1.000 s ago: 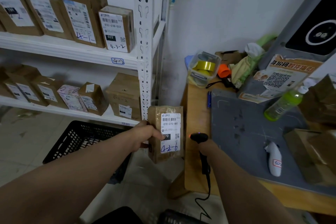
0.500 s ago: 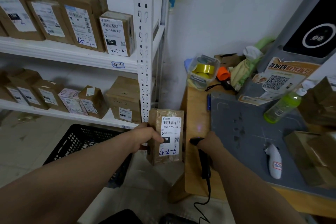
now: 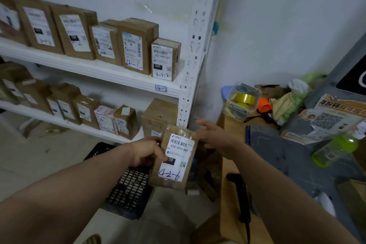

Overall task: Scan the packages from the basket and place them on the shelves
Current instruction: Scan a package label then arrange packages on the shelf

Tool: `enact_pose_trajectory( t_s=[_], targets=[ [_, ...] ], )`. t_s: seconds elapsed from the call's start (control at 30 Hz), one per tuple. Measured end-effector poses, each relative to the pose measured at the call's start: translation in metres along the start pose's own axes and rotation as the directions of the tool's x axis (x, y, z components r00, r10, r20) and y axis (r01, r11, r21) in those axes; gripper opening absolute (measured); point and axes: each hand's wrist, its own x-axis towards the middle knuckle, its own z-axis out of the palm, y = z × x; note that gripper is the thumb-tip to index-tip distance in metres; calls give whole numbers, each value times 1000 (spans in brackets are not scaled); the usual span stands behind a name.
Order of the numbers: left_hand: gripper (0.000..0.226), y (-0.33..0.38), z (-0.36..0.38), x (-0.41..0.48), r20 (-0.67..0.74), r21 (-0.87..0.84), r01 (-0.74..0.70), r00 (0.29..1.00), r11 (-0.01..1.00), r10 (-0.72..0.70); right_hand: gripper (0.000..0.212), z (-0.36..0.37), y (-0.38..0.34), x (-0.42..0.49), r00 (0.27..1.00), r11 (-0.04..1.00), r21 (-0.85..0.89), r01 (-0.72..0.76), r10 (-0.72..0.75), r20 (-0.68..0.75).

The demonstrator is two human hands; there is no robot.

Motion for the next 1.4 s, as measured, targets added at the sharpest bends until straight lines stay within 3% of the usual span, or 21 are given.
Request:
enact_pose_trajectory(
  t_s=[0.13, 0.23, 0.3, 0.37, 0.5, 0.67, 0.73, 0.87, 0.97, 1.13, 1.27, 1.4],
  targets=[
    [41, -6, -37, -16, 36, -100, -10, 999, 995, 14, 50, 27, -27, 23, 997, 998, 57, -39, 34, 76],
    [54, -16, -72, -20, -3, -217, 14, 1000, 976, -14, 19, 48, -48, 39, 994, 993, 113, -45, 33, 108],
    [45, -20, -92, -22, -15, -278, 13, 1000, 961, -18, 8, 62, -60, 50, 996, 995, 94, -42, 34, 87],
    [28, -21, -111, -23, -14, -333, 12, 1000, 943, -18, 11, 75, -73, 59, 997, 996, 72, -49, 44, 64],
    [31, -16, -142, -24, 52, -388, 50, 998, 920, -32, 16, 101, -95, 75, 997, 998, 17, -67, 67, 34],
    [77, -14, -177, -15, 187, -316, 60, 982, 947, 0, 21, 126, -108, 96, 988, 991, -71, -116, 123, 94],
    [74, -17, -190, -10, 205, -264, 48, 979, 963, 7, 12, 130, -109, 101, 975, 985, -84, -151, 162, 150],
    [55, -29, -207, 5, 252, -91, 39, 968, 995, -15, 41, 144, -98, 117, 907, 914, -321, -249, 336, 254],
    [54, -36, -213, 14, 291, 63, 54, 954, 997, -70, 39, 164, -91, 129, 887, 877, -402, -263, 384, 256],
    [61, -38, -237, 29, 157, 171, 76, 982, 982, -104, 55, 193, -94, 152, 940, 869, -447, -212, 306, 151],
    [70, -36, -263, 34, 52, 203, 128, 989, 971, -141, 54, 212, -100, 167, 956, 860, -476, -182, 268, 120],
    [71, -36, -290, 37, -22, 246, 111, 994, 963, -109, 75, 221, -106, 181, 979, 775, -631, -38, 156, 132]
  ],
)
